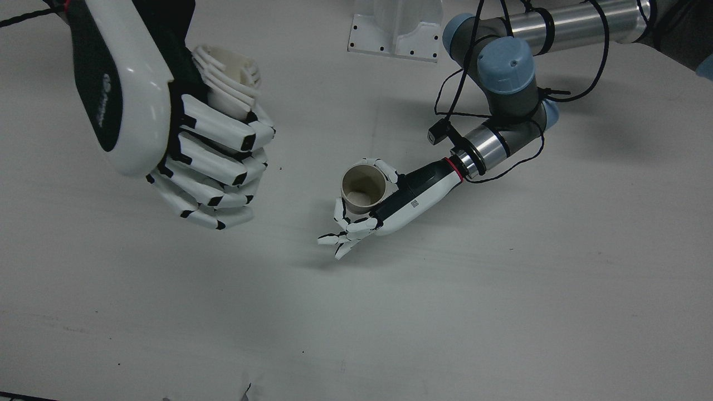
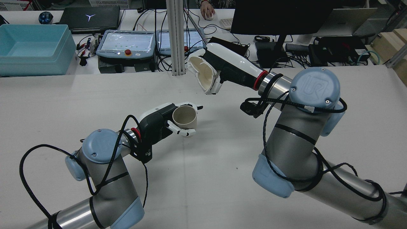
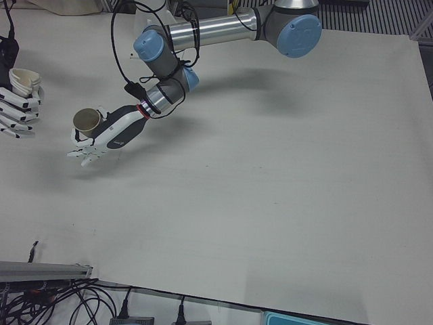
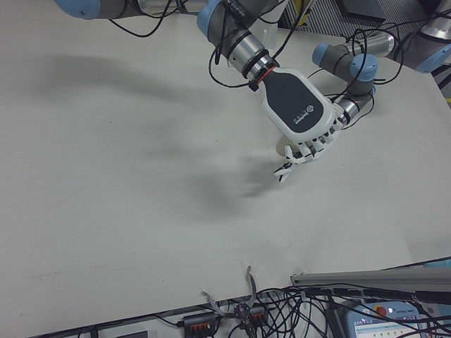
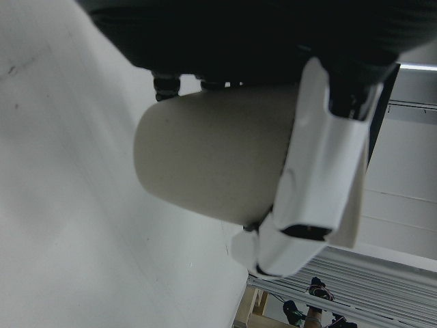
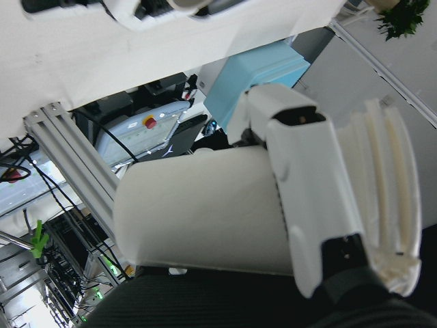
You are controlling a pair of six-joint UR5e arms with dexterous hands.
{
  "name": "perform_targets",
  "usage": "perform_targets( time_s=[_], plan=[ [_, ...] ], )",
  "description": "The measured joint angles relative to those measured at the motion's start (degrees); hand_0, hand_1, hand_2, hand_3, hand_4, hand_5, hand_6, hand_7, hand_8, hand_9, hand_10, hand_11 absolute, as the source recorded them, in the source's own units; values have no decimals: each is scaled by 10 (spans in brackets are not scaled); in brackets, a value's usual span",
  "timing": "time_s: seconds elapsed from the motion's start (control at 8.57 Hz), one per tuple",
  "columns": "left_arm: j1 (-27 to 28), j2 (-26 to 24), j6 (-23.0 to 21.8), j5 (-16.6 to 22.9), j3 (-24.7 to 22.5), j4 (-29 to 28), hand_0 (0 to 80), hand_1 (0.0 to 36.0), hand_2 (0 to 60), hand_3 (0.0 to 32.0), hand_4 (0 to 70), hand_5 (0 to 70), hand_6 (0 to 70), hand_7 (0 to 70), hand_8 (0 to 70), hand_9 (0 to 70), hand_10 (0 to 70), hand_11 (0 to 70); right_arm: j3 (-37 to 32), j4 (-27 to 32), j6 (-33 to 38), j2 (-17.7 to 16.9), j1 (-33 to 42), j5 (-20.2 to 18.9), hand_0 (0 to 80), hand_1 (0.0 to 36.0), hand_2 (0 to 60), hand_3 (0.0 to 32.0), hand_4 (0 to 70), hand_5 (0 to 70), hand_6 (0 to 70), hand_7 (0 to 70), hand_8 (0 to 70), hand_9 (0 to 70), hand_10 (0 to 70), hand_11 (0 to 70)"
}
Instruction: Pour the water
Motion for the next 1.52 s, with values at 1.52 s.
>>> perform_targets(
  time_s=[1.52],
  plan=[
    [-213,217,-9,110,-59,-140,679,360,581,0,344,700,101,137,16,13,41,87,-3,326,429,-376,331,-72,724,360,600,0,158,480,386,465,305,413,286,449]
  ],
)
